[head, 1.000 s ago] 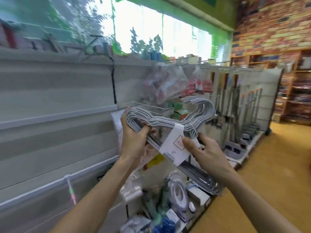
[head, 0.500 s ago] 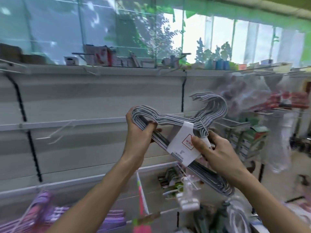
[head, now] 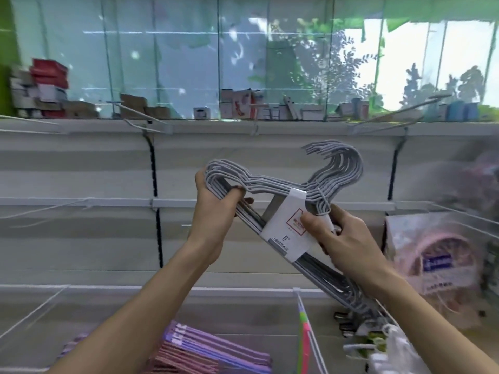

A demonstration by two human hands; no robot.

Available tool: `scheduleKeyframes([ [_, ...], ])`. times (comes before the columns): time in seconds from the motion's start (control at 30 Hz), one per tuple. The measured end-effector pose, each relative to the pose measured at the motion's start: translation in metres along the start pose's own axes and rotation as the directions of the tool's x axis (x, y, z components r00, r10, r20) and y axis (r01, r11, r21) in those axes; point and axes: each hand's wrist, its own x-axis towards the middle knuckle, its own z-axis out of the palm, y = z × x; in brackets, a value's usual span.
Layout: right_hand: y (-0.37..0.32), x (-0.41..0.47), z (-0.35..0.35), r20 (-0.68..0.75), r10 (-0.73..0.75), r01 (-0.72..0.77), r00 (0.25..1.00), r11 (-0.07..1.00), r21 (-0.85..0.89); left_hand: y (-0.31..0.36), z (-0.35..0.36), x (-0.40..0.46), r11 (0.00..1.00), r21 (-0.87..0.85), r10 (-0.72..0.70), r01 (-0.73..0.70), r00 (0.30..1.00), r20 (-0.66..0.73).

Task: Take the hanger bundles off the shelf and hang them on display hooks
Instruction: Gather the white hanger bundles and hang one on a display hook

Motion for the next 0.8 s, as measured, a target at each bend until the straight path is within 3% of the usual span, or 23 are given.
scheduleKeyframes([
  [0.37, -0.036, 0.067, 0.106, 0.147, -0.137, 0.135, 0.980, 0.991, 0.024, 0.017, -0.108, 0.052, 1.000, 0.003, 0.027, -0.027, 0.990, -0.142],
  [0.63, -0.056, 0.134, 0.172, 0.261, -0.118, 0.124, 0.958, 0.992, -0.006, 0.005, -0.178, 0.109, 0.990, -0.141, -0.051, 0.016, 0.967, -0.249],
  [0.8, -0.060, 0.177, 0.211, 0.267, -0.094, 0.116, 0.959, 0.991, -0.065, -0.003, -0.215, 0.148, 0.983, -0.157, -0.134, 0.098, 0.961, -0.243],
])
